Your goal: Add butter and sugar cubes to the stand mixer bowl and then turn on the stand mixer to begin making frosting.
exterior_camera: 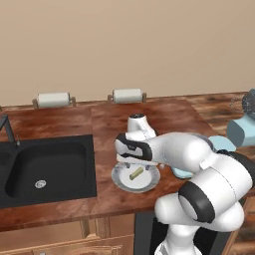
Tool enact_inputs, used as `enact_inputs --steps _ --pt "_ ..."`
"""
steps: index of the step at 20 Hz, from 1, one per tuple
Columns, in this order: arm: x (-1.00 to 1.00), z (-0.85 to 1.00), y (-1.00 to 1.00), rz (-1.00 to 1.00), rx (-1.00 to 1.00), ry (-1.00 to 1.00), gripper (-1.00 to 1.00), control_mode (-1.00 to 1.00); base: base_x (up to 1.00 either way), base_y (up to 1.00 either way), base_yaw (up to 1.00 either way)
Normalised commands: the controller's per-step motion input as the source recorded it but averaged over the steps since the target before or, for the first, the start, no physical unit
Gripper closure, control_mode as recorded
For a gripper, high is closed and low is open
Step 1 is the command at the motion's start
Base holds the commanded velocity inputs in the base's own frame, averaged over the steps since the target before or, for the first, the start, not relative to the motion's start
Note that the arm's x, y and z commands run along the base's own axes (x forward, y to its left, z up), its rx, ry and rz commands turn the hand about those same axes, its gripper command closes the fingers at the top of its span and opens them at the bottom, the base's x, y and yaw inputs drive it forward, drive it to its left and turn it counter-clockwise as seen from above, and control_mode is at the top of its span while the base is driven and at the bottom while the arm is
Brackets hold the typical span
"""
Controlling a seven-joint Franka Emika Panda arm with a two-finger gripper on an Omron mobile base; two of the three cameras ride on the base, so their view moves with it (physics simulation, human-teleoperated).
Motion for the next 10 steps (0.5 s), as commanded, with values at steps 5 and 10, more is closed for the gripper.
enact_inputs --steps 5,10 --pt "0.1 -0.2 0.0 -0.11 0.0 0.0 -1.0 -1.0 0.0 0.0 0.0" --pt "0.01 -0.24 0.0 -0.11 0.0 0.0 -1.0 -1.0 0.0 0.0 0.0"
